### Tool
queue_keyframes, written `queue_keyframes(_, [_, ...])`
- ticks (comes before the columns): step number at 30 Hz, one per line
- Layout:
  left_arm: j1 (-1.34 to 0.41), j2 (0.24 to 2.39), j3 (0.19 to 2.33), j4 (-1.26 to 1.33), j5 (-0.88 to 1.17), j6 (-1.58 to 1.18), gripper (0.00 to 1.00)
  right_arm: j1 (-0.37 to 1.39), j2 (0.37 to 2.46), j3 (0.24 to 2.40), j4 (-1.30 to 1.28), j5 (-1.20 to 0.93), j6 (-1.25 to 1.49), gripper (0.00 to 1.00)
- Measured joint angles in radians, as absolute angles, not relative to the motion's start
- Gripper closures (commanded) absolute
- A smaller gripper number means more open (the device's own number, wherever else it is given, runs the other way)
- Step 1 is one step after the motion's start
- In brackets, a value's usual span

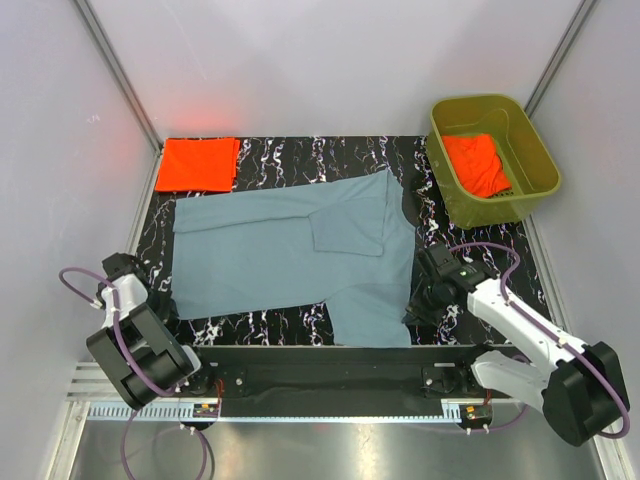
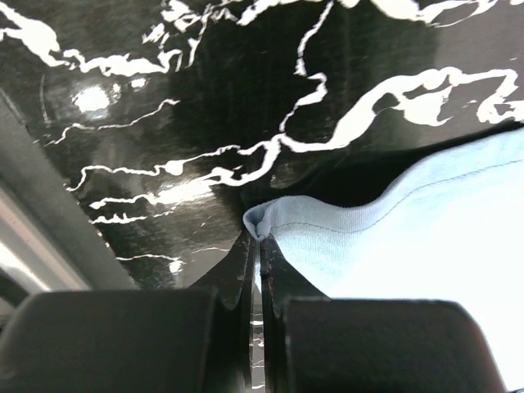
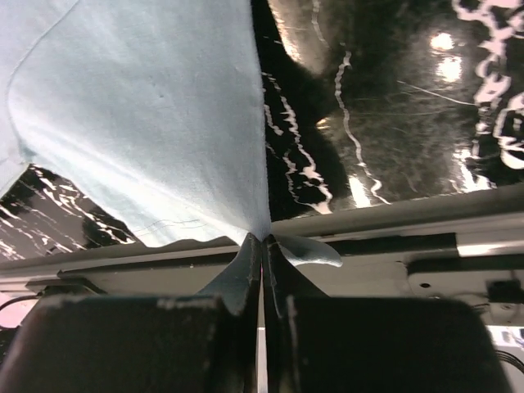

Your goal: Fold and stack the t-shirts

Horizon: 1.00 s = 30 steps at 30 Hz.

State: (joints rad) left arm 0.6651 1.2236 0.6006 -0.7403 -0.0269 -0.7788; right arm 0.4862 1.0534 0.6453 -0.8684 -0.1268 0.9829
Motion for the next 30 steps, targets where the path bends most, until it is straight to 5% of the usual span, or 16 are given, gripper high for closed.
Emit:
queue_keyframes(12, [0.653, 1.206, 0.62, -0.79, -0.03, -0.779, 1.0, 0.471, 1.073, 0.755, -0.945, -0.098, 0.868, 1.0])
queue_keyframes(30, [0.482, 1.452, 1.015, -0.812, -0.038, -0.672, 1.0, 0.274, 1.64, 1.428, -0.85, 0.036, 0.536, 1.0])
